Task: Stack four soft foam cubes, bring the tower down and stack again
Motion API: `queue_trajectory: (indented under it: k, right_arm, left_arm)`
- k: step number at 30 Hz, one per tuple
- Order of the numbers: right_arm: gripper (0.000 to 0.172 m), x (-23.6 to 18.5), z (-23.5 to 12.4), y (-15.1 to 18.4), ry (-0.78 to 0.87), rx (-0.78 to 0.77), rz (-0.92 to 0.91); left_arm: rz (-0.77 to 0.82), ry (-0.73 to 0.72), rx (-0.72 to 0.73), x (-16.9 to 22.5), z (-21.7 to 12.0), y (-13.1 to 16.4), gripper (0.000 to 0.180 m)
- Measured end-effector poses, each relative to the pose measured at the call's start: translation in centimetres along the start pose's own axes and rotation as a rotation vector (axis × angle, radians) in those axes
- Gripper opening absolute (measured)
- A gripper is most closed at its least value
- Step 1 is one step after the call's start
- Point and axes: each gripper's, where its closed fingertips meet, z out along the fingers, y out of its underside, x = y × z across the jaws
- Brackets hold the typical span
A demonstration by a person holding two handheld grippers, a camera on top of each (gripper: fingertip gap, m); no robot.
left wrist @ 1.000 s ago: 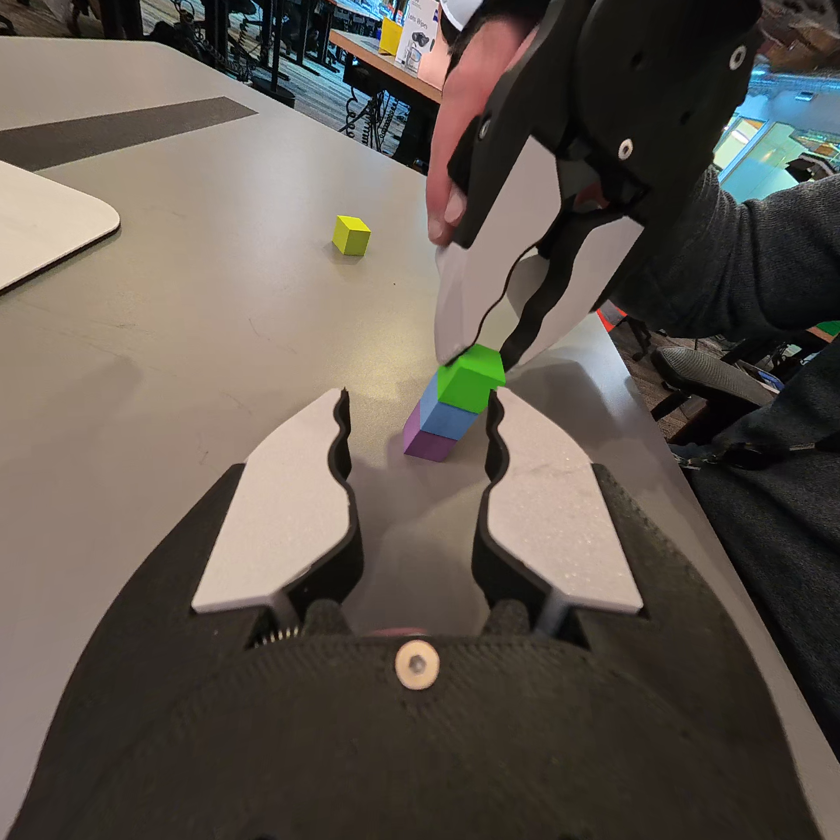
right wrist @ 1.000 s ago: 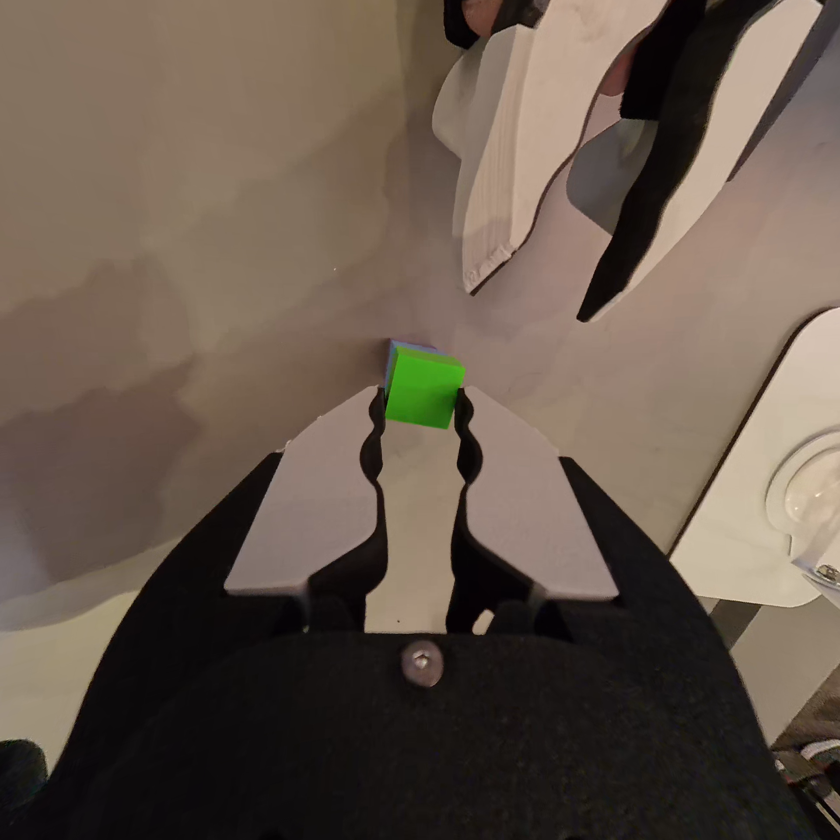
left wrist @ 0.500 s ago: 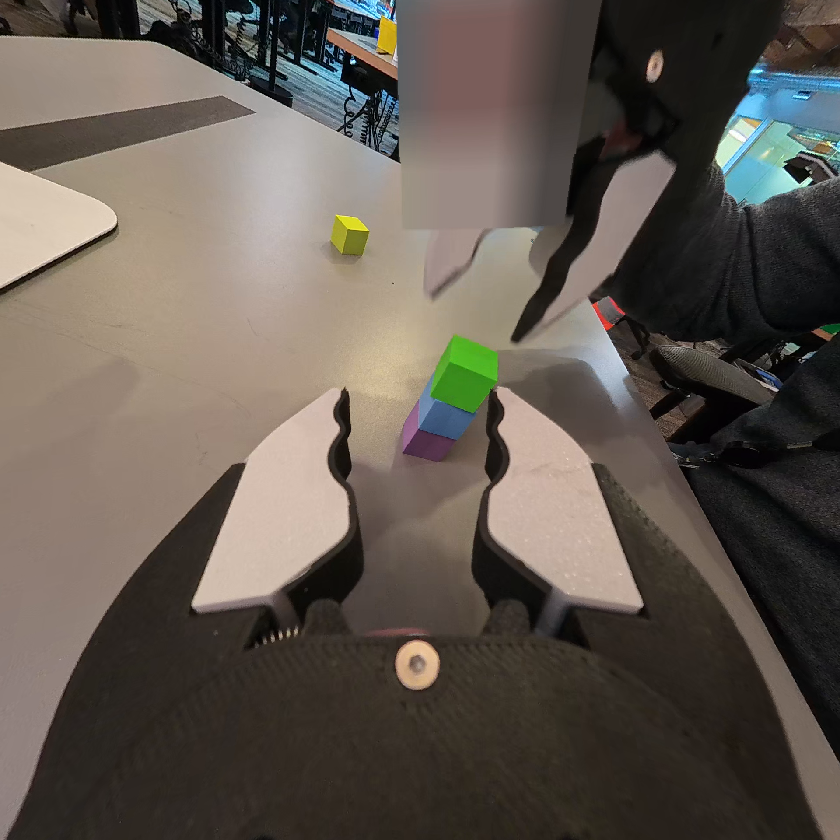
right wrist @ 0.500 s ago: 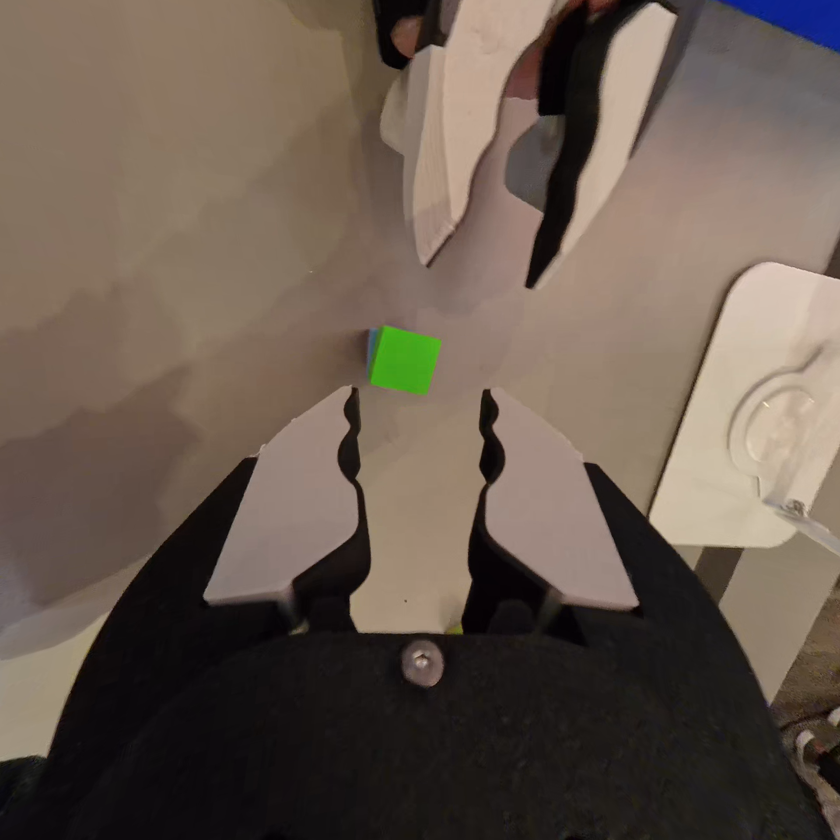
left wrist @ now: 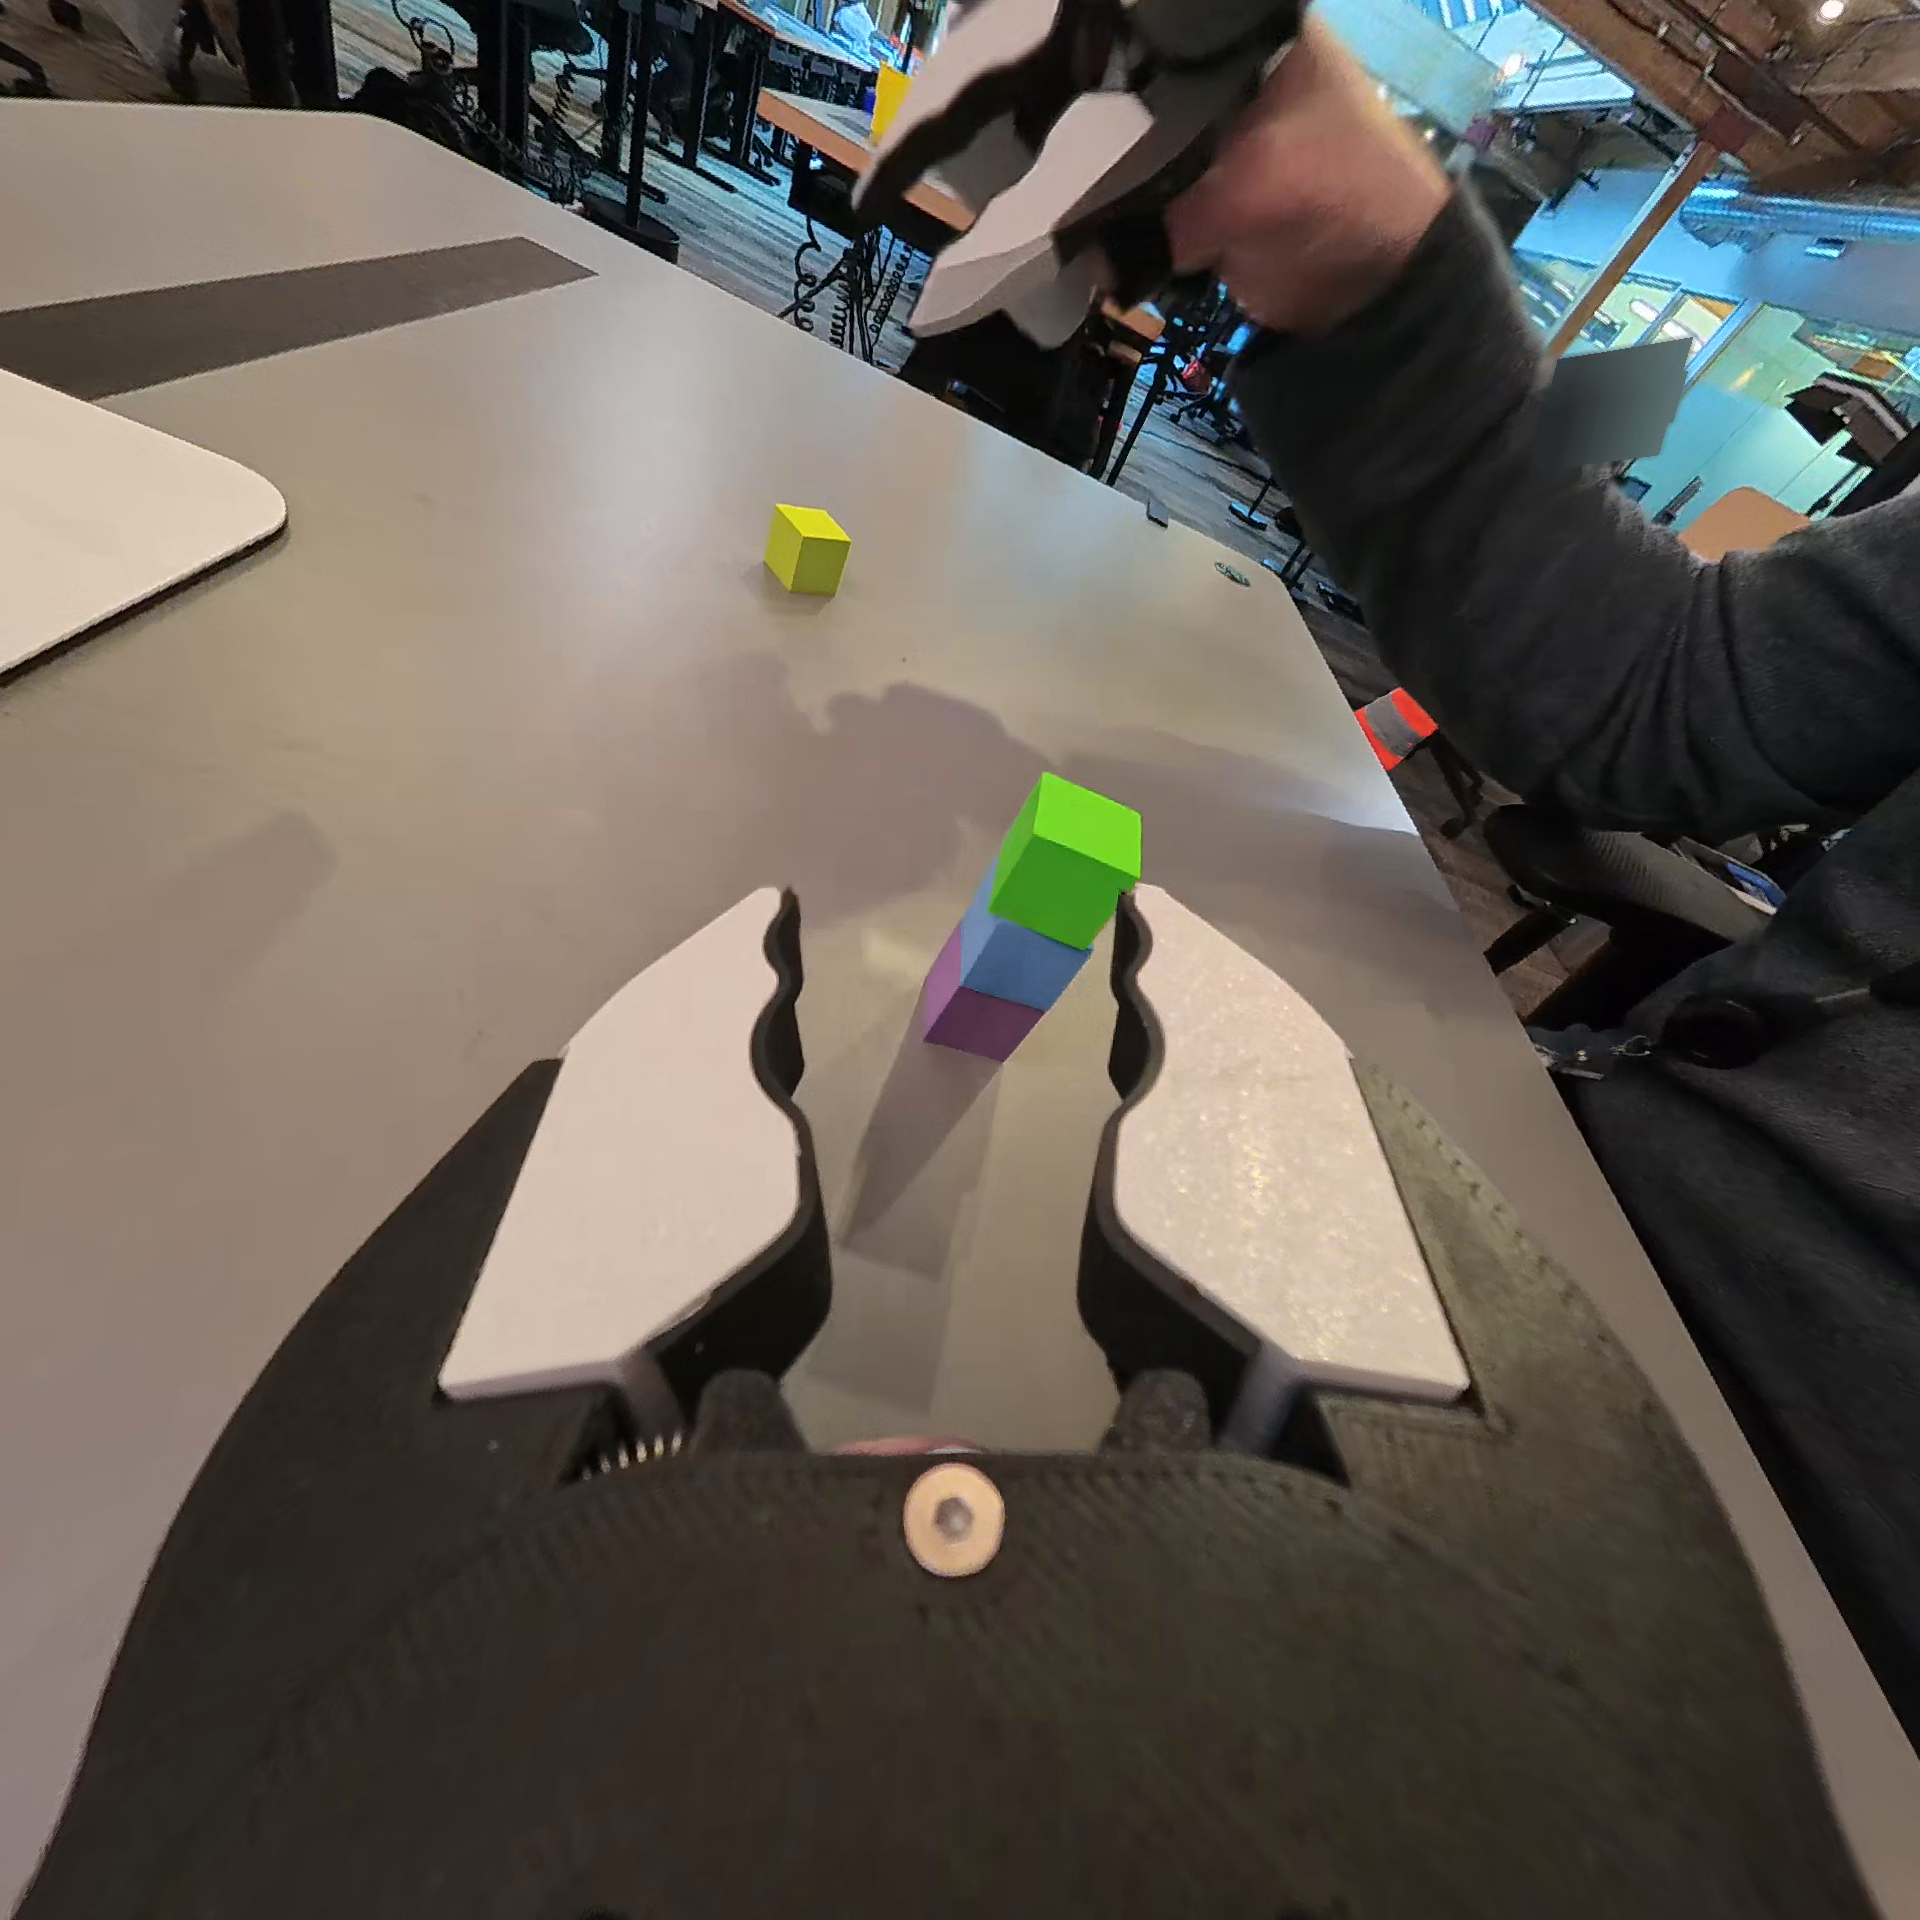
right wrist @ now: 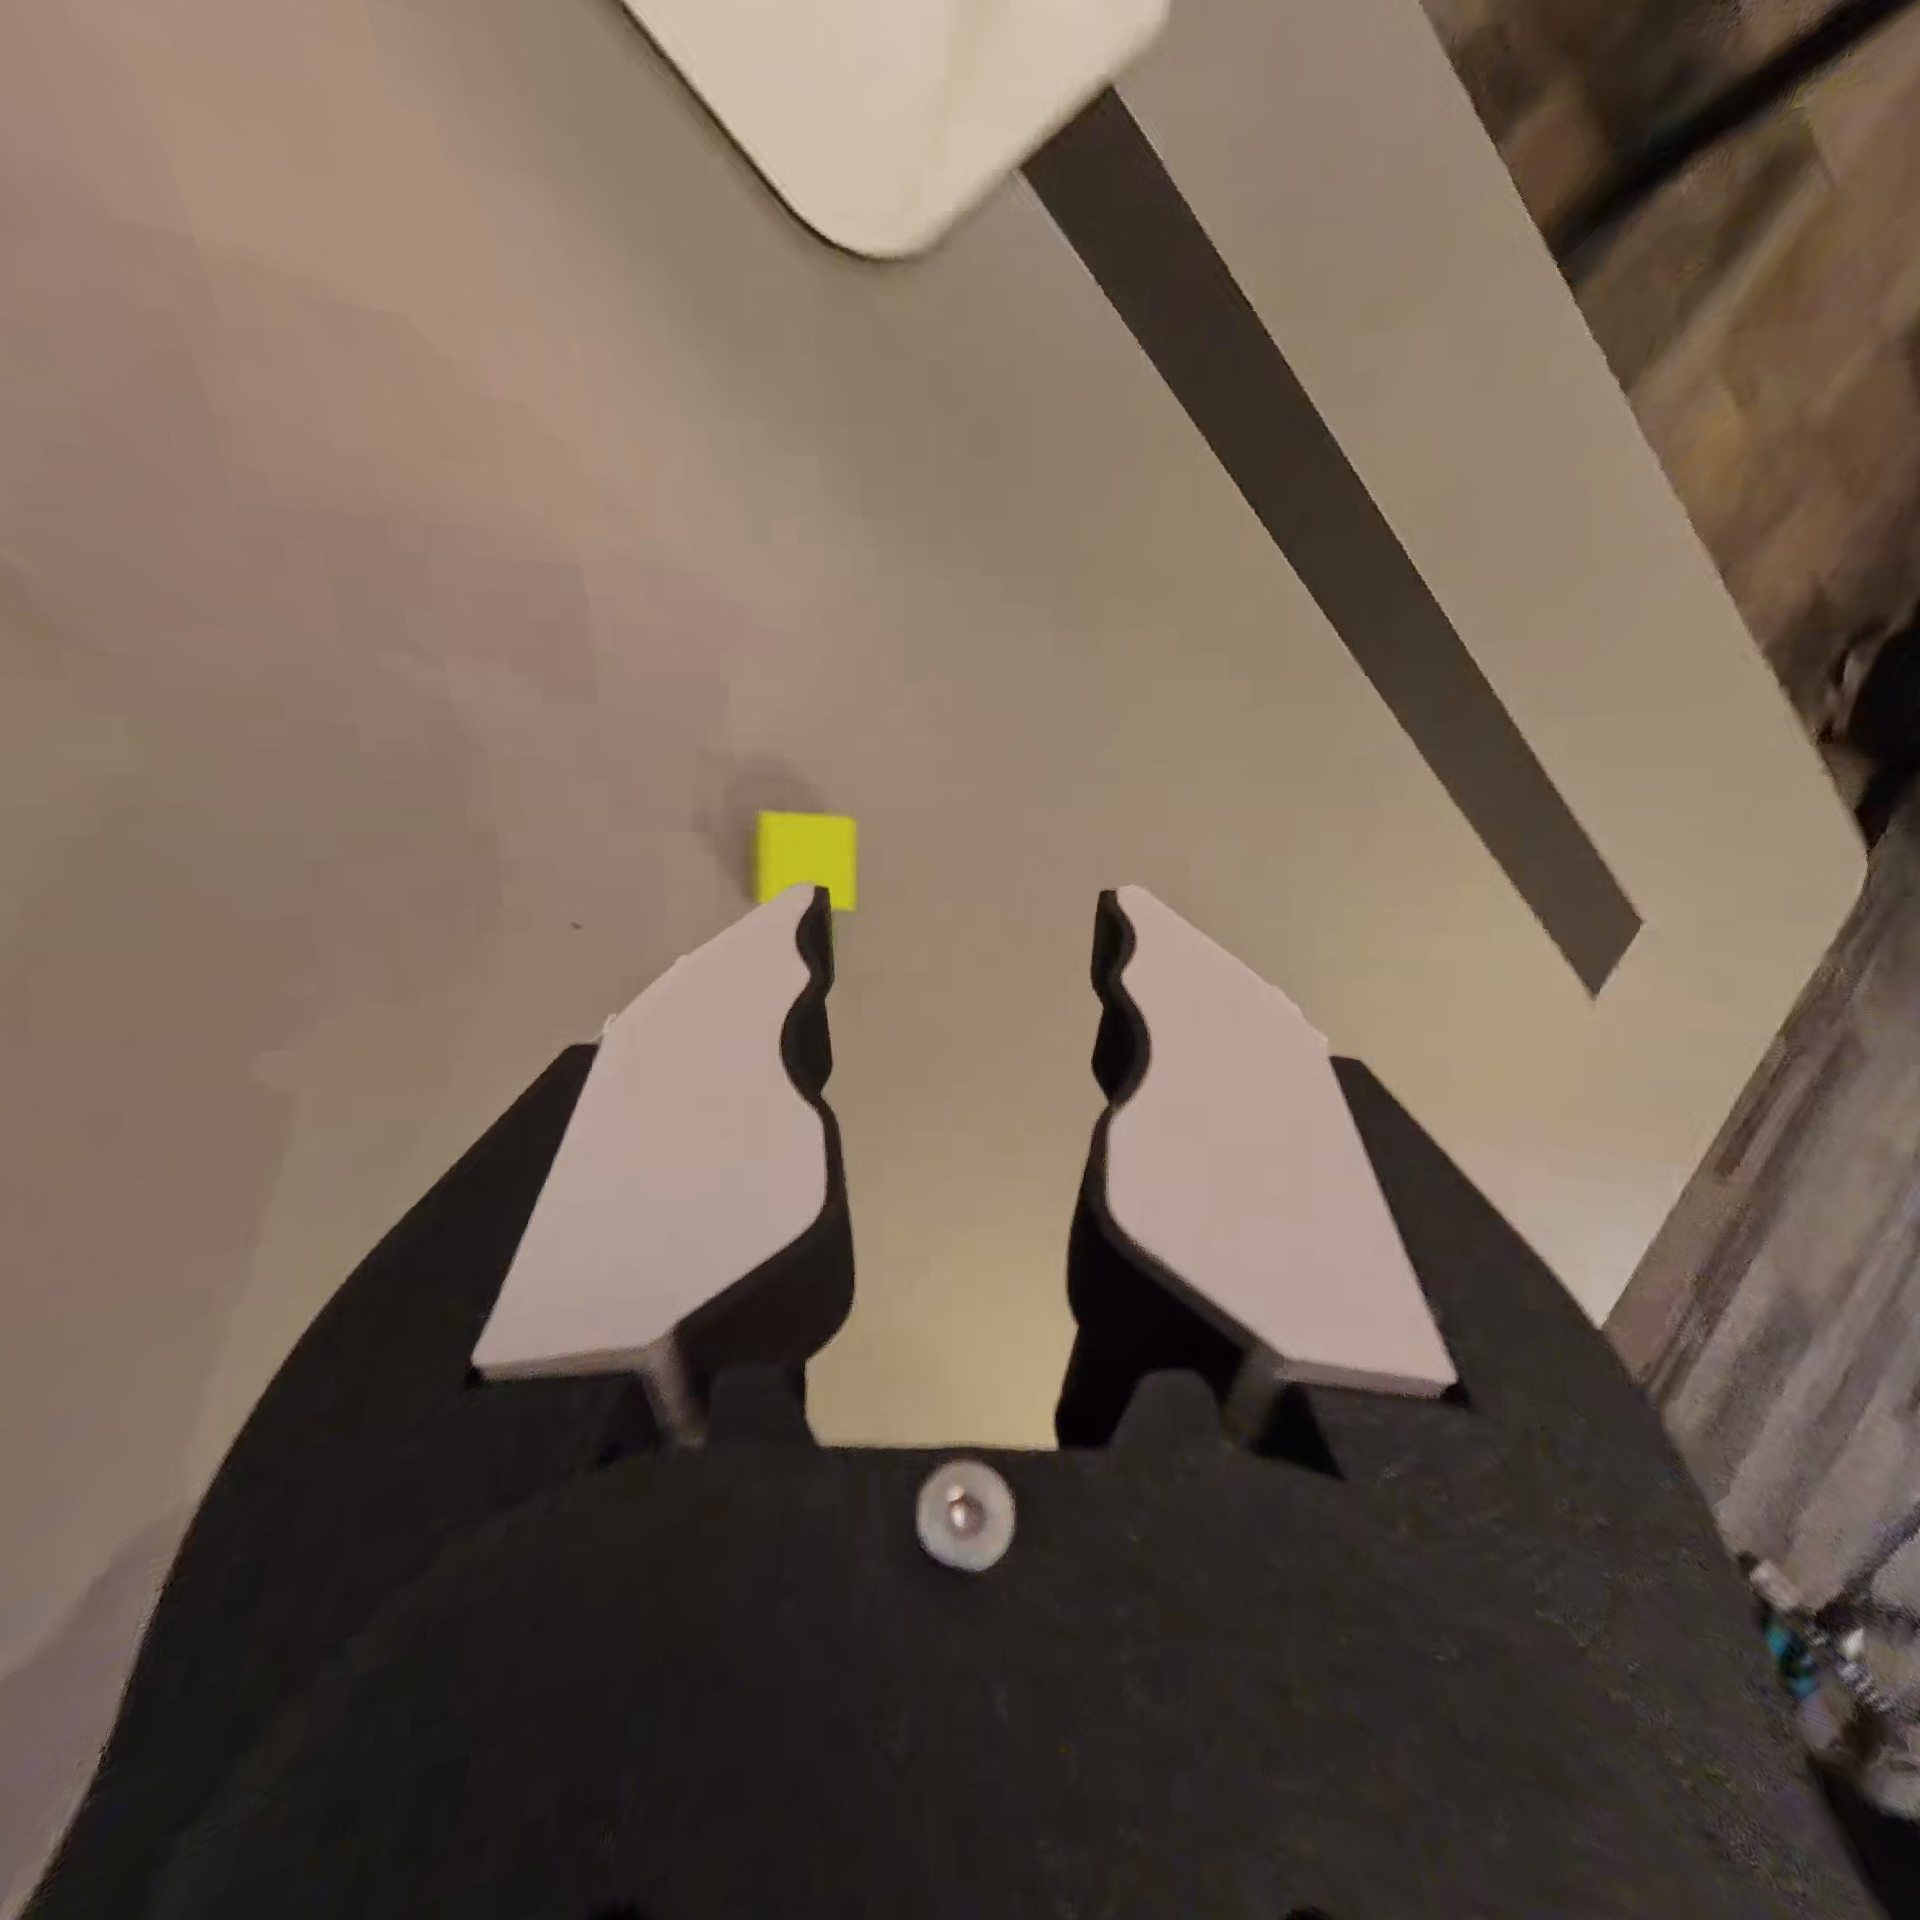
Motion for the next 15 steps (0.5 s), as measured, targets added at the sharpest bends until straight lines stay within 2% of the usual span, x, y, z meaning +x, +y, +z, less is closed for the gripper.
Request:
queue_trajectory:
  k: [4, 9, 15]
  right_arm:
    - [0.05, 0.2, 1.7, 2.3, -0.071, 0.008, 0.076]
    - [0.055, -2.4, 4.3, 2.7, -0.156, -0.001, 0.013]
    - [0.054, -3.1, 6.3, 2.8, -0.197, -0.014, 0.029]
  left_arm:
    - [-0.007, -0.007, 0.005, -0.2, 0.0, -0.1, 0.055]
    - [-0.016, -0.014, 0.011, -0.3, -0.1, -0.1, 0.054]
    - [-0.024, -0.021, 0.014, -0.5, -0.1, -0.2, 0.053]
